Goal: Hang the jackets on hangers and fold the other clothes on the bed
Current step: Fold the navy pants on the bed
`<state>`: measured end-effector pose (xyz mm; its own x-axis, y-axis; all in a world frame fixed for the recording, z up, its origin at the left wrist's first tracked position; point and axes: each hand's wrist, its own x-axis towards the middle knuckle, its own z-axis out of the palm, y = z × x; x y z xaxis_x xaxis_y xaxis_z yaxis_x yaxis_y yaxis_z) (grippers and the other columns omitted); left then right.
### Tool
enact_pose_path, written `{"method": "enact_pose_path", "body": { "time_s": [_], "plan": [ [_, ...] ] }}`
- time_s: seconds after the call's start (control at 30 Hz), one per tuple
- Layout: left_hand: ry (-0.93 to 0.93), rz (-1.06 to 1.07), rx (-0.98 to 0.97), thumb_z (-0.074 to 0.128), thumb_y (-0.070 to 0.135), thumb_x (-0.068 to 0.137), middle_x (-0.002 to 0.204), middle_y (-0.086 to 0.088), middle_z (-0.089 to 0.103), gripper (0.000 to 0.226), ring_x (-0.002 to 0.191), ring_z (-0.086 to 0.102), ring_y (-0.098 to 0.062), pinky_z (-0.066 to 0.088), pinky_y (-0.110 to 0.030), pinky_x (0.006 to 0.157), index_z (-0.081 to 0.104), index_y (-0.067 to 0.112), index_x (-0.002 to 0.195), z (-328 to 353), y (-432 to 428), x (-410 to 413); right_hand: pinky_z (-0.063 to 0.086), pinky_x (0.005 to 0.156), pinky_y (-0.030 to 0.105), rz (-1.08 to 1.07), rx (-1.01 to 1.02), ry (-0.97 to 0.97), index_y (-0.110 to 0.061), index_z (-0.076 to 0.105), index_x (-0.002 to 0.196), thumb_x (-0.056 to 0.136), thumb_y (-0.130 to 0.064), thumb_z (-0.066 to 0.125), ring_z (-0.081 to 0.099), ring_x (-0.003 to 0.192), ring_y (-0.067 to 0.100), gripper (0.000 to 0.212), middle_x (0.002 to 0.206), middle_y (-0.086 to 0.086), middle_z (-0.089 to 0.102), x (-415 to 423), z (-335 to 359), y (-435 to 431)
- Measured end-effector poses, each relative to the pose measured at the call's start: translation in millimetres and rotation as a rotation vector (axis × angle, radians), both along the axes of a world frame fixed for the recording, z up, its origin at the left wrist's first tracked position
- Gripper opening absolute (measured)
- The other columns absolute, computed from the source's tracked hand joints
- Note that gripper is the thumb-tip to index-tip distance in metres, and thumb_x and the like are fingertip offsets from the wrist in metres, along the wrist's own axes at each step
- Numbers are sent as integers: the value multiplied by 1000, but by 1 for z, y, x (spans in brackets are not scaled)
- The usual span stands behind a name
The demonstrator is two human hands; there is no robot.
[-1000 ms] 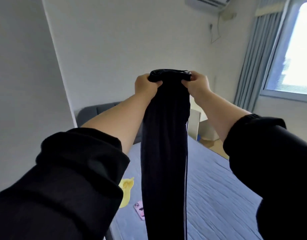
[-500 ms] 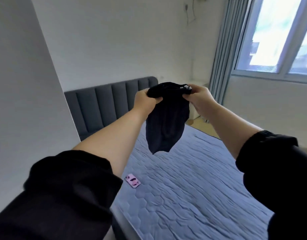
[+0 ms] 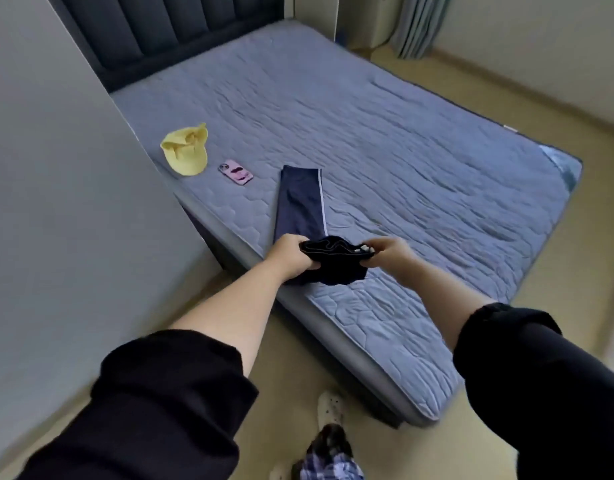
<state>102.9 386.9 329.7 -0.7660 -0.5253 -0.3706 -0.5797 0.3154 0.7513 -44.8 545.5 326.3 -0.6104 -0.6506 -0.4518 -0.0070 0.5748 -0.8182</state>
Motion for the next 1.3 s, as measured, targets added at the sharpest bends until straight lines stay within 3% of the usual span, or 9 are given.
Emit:
{"method": "enact_pose_path", "body": {
  "time_s": [0.1,0.3,0.5,0.67,0.77,0.9,1.03,1.13,1.3],
  "plan": [
    [-184,-131,79,80,8,69,63,3,56,25,65,50,-8,37,-23,57,57,17,62,-55,28,19,42,72,26,99,136,-59,-4,69,90,76,14,63,54,77,17,23,81,7,61,17,-54,34],
    [-417,-201,318,73,6,74,89,-13,68,27,81,64,-24,51,-33,72,66,-4,98,-147,68,36,39,56,16,284,321,-193,-16,59,68,75,10,64,49,60,9,28,63,-4,53,34,-144,79],
    [-331,81,397,75,7,75,86,-7,69,16,77,63,-20,52,-32,75,69,10,90,-203,70,16,43,57,8,151,260,-275,-6,64,90,80,13,61,55,65,8,21,75,1,60,5,-210,73],
    [-298,237,473,74,10,80,92,-1,70,18,85,66,-18,51,-26,76,69,16,96,-235,40,3,50,83,26,99,152,-441,-1,65,105,85,7,61,63,87,19,21,95,11,67,-17,-252,38],
    [-261,307,477,73,15,82,96,4,71,16,93,67,-15,53,-28,82,68,27,91,-253,19,-2,51,68,18,90,114,-508,-9,67,101,89,-1,62,67,78,13,15,92,8,69,-28,-270,15],
    [-217,347,350,74,20,81,95,8,69,14,96,65,-16,48,-24,76,67,25,93,-281,-12,-21,45,61,15,84,139,-358,-3,67,104,89,-9,64,57,74,15,17,87,10,63,-42,-293,-23],
    [-161,495,97,65,23,89,110,2,61,40,106,60,-19,43,-26,89,54,19,127,-317,-40,-53,48,85,29,-110,165,-127,-7,57,124,90,-14,63,61,92,20,36,111,13,65,-60,-329,-66],
    [-238,511,113,59,17,91,145,-1,42,64,127,46,-21,38,-33,103,28,23,147,-350,-44,-57,40,89,27,-118,304,-10,-12,41,139,91,-24,60,53,117,22,53,134,8,52,-60,-366,-70],
    [-440,475,176,62,18,90,155,-7,23,77,137,33,-27,33,-38,110,16,19,151,-407,-33,-34,42,91,28,-111,447,-33,-4,42,135,84,-33,71,52,118,25,65,131,12,52,-29,-424,-35]
  ]
}}
